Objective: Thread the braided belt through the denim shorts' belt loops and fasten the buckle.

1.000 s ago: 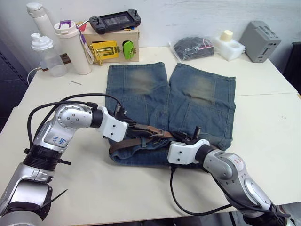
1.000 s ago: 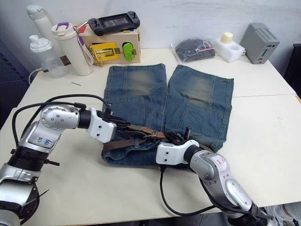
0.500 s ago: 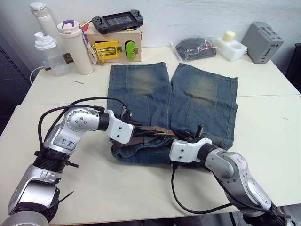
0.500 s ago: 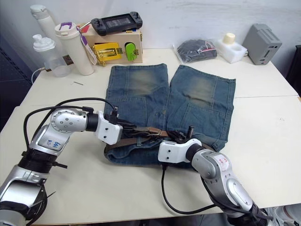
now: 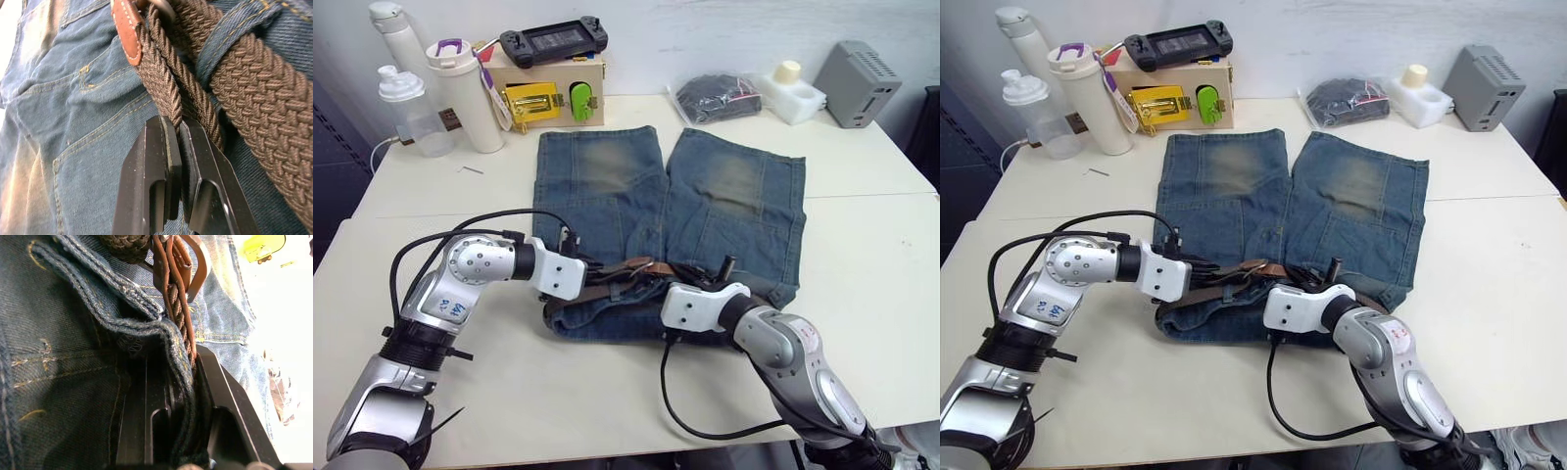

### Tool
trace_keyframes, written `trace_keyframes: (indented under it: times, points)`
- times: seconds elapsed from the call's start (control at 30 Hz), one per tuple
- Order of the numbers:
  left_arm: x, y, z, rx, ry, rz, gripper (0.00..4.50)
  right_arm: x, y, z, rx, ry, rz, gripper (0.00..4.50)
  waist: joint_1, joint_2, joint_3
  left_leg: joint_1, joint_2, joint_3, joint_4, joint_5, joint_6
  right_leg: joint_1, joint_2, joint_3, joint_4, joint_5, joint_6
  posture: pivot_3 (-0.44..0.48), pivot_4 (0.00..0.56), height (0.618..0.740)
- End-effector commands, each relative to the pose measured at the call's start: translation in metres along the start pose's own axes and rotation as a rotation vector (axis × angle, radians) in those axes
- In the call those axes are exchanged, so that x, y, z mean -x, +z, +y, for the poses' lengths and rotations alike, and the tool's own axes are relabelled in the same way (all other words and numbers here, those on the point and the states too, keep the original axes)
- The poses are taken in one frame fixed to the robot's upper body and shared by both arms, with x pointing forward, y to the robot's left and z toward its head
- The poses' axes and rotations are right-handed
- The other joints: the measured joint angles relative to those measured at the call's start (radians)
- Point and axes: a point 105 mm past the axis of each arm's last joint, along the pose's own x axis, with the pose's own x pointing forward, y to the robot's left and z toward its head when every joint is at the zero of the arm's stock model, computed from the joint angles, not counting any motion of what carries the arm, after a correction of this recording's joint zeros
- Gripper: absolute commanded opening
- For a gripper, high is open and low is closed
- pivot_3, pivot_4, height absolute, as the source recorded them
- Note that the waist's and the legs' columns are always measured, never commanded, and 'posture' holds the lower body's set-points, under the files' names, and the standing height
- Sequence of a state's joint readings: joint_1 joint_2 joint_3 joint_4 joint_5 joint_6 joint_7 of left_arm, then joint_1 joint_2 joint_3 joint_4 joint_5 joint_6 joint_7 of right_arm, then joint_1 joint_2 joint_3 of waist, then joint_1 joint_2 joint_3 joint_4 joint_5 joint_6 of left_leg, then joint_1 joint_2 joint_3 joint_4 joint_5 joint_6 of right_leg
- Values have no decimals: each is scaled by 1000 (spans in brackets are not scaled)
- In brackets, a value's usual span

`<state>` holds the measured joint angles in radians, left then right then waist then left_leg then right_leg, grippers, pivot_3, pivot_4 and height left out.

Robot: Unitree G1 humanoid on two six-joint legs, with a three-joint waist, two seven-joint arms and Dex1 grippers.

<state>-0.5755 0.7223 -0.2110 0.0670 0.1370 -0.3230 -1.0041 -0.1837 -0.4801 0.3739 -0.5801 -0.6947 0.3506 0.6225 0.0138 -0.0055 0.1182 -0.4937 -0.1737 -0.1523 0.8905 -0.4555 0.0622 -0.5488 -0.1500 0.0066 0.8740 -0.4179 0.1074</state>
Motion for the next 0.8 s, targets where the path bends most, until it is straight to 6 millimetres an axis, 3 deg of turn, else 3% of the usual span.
trace_keyframes:
  times: [0.03,0.3,0.6,0.8]
  points:
    - [8,5,10,-6,54,1,0,-5,18,-2,41,-25,-76,21,-3,0,0,0,0,0,0,0,0,0,0,0,0,0,0,0,150,646]
    - [18,3,6,0,18,31,0,-19,26,4,70,-1,-117,21,-25,0,0,0,0,0,0,-1,-2,-3,0,0,7,0,0,0,150,646]
    - [37,-15,23,82,128,116,0,-24,23,9,94,21,-106,21,-32,-1,0,0,0,-2,1,-2,-2,-4,0,0,10,0,0,0,150,646]
    - [39,-14,19,164,170,110,0,-26,23,12,112,38,-113,21,-45,-1,-1,0,0,-3,1,-2,-3,-6,0,0,13,0,0,0,150,646]
